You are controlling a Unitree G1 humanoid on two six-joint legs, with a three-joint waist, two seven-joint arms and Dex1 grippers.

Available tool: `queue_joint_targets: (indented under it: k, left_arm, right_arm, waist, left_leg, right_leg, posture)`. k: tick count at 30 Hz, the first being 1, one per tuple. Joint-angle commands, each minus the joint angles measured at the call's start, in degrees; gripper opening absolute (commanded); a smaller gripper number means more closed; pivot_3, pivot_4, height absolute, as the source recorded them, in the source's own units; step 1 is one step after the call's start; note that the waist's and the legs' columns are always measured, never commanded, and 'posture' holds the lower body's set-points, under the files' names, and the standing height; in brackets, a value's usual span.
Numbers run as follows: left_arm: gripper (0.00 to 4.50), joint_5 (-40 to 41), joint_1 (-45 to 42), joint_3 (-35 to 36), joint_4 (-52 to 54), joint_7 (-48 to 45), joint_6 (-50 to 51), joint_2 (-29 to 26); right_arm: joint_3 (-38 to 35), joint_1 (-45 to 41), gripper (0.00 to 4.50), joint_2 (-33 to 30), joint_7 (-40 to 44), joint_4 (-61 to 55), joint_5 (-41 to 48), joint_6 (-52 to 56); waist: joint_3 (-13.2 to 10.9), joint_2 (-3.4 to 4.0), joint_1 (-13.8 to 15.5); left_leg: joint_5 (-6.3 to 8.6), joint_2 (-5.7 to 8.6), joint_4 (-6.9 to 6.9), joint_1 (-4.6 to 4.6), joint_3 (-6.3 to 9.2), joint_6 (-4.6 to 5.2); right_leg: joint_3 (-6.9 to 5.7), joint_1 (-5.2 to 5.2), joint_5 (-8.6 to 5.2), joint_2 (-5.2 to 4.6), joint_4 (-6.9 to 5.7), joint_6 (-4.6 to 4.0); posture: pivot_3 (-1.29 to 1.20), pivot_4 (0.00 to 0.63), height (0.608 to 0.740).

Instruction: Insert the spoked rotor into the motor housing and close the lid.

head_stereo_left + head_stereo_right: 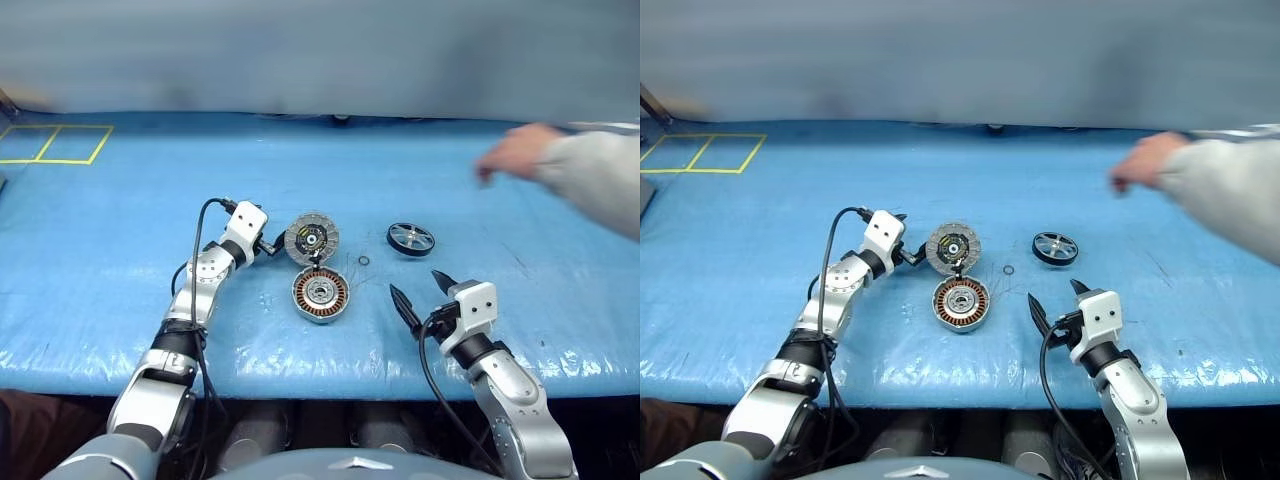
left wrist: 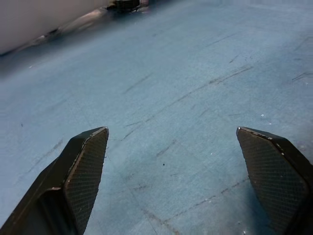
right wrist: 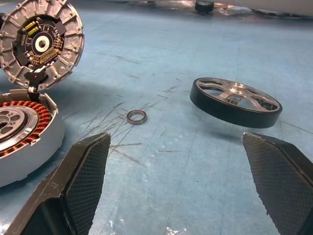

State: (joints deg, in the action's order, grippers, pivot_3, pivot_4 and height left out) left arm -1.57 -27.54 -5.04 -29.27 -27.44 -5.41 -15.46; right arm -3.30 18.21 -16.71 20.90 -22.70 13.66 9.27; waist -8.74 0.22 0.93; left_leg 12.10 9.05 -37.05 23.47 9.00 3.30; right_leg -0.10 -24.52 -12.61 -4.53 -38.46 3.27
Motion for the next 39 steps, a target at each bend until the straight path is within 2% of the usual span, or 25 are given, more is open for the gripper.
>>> queue_joint_targets:
  k: [1,7,16,18,24,29,35,39]
  left_arm:
    - [4.44,3.5,1.7,-0.6,7.1,-7.1,-1.1,-1.7]
    - [4.44,9.9,7.5,-2.2,15.1,-21.4,2.2,-5.9]
    - [4.44,8.0,10.4,-0.5,17.3,-19.8,4.8,-11.6]
    - [4.44,9.7,11.0,0.1,18.6,-20.7,5.8,-12.4]
    - [4.44,17.1,15.4,-2.0,26.2,-33.0,14.4,-17.1]
    - [4.44,16.7,17.7,-3.9,28.2,-37.5,18.5,-21.2]
    - [4.44,16.7,15.9,-3.5,25.4,-33.7,16.4,-16.0]
    - [4.44,19.0,14.8,-3.1,24.8,-34.7,17.8,-13.3]
  right_arm:
    - [-0.4,-0.9,4.5,-0.1,-0.1,0.1,0.1,0.7]
    - [0.8,-3.7,4.5,-0.8,0.1,2.3,-1.0,2.9]
    - [1.1,-5.6,4.5,-1.4,1.8,3.6,-1.4,3.4]
    - [1.0,-5.8,4.5,-1.4,2.0,3.6,-1.4,3.5]
    - [0.8,-5.9,4.5,-1.7,2.4,3.3,-1.3,3.6]
    - [0.7,-5.6,4.5,-1.9,2.4,3.0,-1.3,3.7]
    - [1.3,-5.8,4.5,-1.7,2.3,3.0,-1.7,3.8]
    - [1.2,-5.5,4.5,-1.8,2.3,2.7,-1.7,3.9]
  waist:
    - [0.0,0.01,0.0]
    - [0.0,0.06,-0.2]
    - [0.0,0.07,0.1]
    - [0.0,0.07,0.1]
    - [0.0,0.1,-0.2]
    - [0.0,0.11,-0.2]
    - [0.0,0.11,0.3]
    - [0.0,0.1,0.2]
  left_leg:
    - [0.0,0.0,0.0,0.0,0.0,0.0]
    - [0.0,-0.02,0.0,-0.01,-0.01,0.01]
    - [-0.01,-0.05,0.0,-0.06,0.02,-0.01]
    - [-0.01,-0.06,0.0,-0.08,0.01,-0.01]
    - [0.0,-0.08,0.13,-0.08,0.01,0.0]
    - [0.01,-0.14,0.15,-0.11,0.02,-0.02]
    - [0.0,-0.17,0.13,-0.13,0.01,-0.03]
    - [0.0,-0.17,0.14,-0.11,0.01,-0.03]
  right_leg:
    - [-0.01,-0.01,0.0,0.0,0.0,-0.01]
    - [0.02,-0.01,0.02,0.01,0.01,-0.07]
    - [0.0,-0.07,0.0,0.05,0.02,-0.08]
    - [0.0,-0.06,0.0,0.05,0.03,-0.06]
    - [0.01,-0.09,0.02,0.08,0.12,-0.15]
    - [0.0,-0.05,0.01,0.13,0.2,-0.16]
    - [0.0,0.01,-0.11,0.15,0.3,-0.1]
    - [0.01,-0.02,0.05,0.15,0.33,-0.04]
  posture:
    - [0.0,0.15,0.74]
    - [0.0,0.15,0.74]
    - [0.0,0.15,0.74]
    - [0.0,0.15,0.74]
    - [0.0,0.15,0.74]
    - [0.0,0.15,0.74]
    - [0.0,0.15,0.74]
    - [0.0,0.15,0.74]
